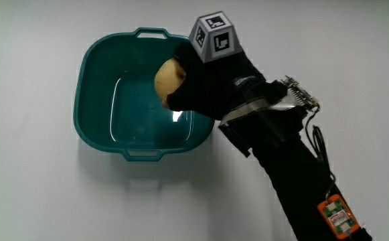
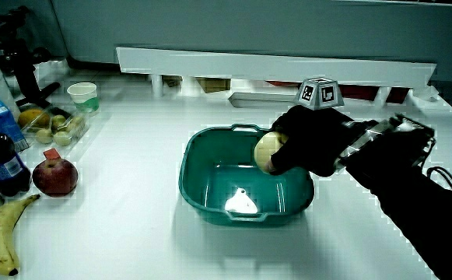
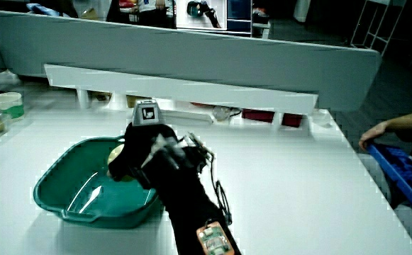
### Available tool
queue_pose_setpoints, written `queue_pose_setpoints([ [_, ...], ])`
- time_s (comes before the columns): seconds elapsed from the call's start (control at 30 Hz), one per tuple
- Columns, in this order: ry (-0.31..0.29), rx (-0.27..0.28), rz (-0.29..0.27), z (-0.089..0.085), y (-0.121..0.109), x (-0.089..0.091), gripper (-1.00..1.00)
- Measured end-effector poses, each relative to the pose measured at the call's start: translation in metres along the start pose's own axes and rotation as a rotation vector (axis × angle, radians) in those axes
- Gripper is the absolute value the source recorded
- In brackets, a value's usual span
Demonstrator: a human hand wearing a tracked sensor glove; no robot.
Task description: Place pear into plate
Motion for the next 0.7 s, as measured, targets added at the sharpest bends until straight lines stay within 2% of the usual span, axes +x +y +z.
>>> queue_pose_setpoints([
  [0.07, -0.004, -0.016, -0.009, -0.006, 0.004, -0.004, 0.0],
  [0.1, -0.024, -0.005, -0.019, -0.008, 0.006, -0.006, 0.0],
  [0.13, -0.001, -0.013, 0.005, -0.01, 0.006, -0.008, 0.0],
  [0.2, -0.019, -0.036, -0.014, -0.017, 0.011, -0.01, 0.0],
  [0.23, -0.016, -0.041, -0.005, -0.019, 0.012, -0.012, 0.0],
  [0.3, -0.026, -0.029, -0.02, -0.024, 0.015, -0.014, 0.0],
  [0.33, -0.017, -0.065, -0.002, -0.027, 0.018, -0.015, 0.0],
  [0.4, -0.034, -0.064, -0.01, -0.033, 0.021, -0.017, 0.0],
  [0.57, -0.029, -0.087, 0.004, -0.046, 0.028, -0.022, 0.0],
  [0.63, -0.026, -0.124, 0.006, -0.054, 0.032, -0.022, 0.0],
  [0.7, -0.029, -0.136, -0.005, -0.058, 0.034, -0.023, 0.0],
])
